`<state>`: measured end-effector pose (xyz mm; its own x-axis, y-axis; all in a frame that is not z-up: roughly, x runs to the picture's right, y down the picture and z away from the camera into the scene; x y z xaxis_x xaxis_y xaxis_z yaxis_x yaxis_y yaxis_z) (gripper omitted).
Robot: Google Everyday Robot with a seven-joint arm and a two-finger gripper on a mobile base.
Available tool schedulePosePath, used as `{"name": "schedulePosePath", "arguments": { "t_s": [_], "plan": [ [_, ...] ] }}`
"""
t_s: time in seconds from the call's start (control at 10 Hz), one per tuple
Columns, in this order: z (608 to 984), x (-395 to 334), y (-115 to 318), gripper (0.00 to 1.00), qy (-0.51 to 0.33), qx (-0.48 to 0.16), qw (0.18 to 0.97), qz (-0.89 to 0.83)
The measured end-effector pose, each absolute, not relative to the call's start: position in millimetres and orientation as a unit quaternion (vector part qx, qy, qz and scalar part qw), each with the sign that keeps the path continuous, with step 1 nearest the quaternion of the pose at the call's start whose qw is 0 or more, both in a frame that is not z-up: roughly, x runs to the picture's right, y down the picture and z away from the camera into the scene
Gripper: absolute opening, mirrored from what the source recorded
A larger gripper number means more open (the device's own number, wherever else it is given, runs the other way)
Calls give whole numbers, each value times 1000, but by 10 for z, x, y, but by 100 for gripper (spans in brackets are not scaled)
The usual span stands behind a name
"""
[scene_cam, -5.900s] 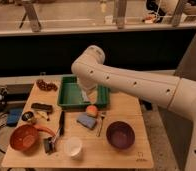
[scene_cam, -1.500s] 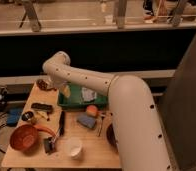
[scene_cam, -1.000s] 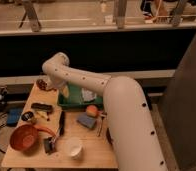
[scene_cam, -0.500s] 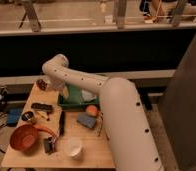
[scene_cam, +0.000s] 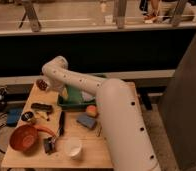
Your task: Place eraser in paper cup
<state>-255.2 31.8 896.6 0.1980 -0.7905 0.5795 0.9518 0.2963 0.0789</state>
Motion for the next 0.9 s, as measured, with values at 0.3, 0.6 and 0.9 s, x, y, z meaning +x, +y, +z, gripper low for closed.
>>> {"name": "schedulePosePath", "arguments": {
  "t_s": [0.3, 0.6, 0.9],
  "plan": [
    [8857, -2800, 240, 80, -268, -92, 685, -671],
    [8784, -2959, 191, 80, -275, -32, 607, -745],
    [8800, -3109, 360, 80, -304, 21, 481, -822]
  ]
}}
